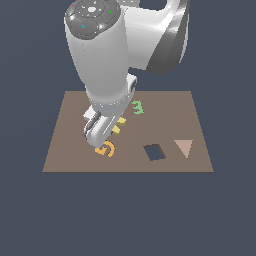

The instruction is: Insert a designated object into the corresponding slot on a board.

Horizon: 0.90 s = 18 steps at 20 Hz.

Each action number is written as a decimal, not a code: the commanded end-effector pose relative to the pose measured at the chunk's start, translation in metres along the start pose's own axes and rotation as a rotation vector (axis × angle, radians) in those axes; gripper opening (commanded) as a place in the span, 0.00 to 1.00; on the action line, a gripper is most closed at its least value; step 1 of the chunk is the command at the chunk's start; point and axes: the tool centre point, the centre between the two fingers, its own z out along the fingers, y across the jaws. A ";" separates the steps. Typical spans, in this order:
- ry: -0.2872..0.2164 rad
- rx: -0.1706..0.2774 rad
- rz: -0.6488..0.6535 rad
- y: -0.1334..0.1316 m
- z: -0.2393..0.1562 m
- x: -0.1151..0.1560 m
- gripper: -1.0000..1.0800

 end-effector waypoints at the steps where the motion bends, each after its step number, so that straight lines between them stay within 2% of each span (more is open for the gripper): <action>1: -0.001 0.000 0.084 -0.002 -0.001 0.018 0.00; 8: 0.000 0.000 0.213 0.000 -0.001 0.047 0.00; 18: 0.000 -0.001 0.225 0.001 0.007 0.050 0.00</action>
